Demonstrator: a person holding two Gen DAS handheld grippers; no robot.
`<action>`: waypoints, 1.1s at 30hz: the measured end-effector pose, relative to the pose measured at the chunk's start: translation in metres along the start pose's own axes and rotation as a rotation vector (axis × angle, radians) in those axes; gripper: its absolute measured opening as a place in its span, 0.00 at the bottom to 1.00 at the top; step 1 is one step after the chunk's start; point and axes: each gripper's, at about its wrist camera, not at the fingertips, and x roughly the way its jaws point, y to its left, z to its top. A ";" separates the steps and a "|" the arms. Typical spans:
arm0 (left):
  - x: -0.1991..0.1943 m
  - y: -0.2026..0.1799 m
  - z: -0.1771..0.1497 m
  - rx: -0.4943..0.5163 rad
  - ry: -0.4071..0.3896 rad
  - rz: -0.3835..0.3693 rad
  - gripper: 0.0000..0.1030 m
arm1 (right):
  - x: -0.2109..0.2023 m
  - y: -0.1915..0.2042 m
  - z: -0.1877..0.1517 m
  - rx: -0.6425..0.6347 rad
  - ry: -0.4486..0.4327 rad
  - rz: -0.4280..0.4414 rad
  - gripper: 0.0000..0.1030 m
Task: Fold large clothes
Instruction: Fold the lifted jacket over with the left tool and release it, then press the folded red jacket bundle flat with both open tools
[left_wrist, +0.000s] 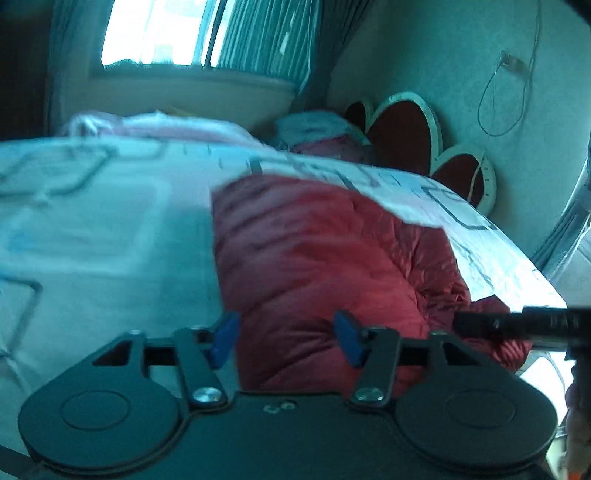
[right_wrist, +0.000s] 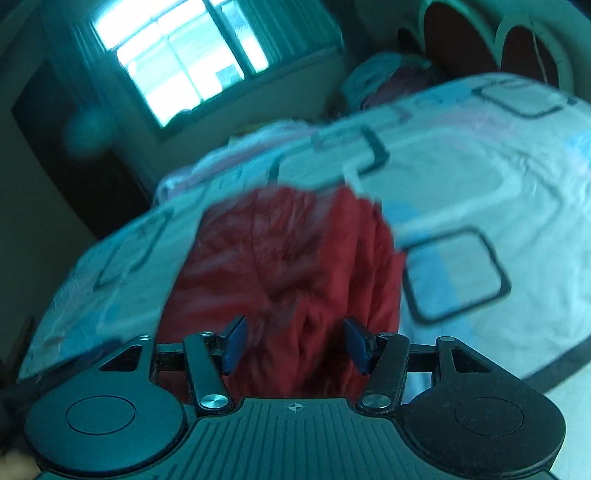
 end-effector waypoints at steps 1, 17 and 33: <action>0.005 -0.001 -0.002 -0.007 0.008 -0.014 0.44 | 0.004 -0.004 -0.004 0.003 0.015 0.002 0.15; -0.009 -0.022 -0.014 0.121 0.027 -0.037 0.42 | -0.015 -0.024 -0.006 -0.040 -0.085 -0.187 0.40; 0.012 -0.004 0.045 0.044 -0.038 0.062 0.45 | 0.042 0.011 0.061 -0.121 -0.172 -0.237 0.40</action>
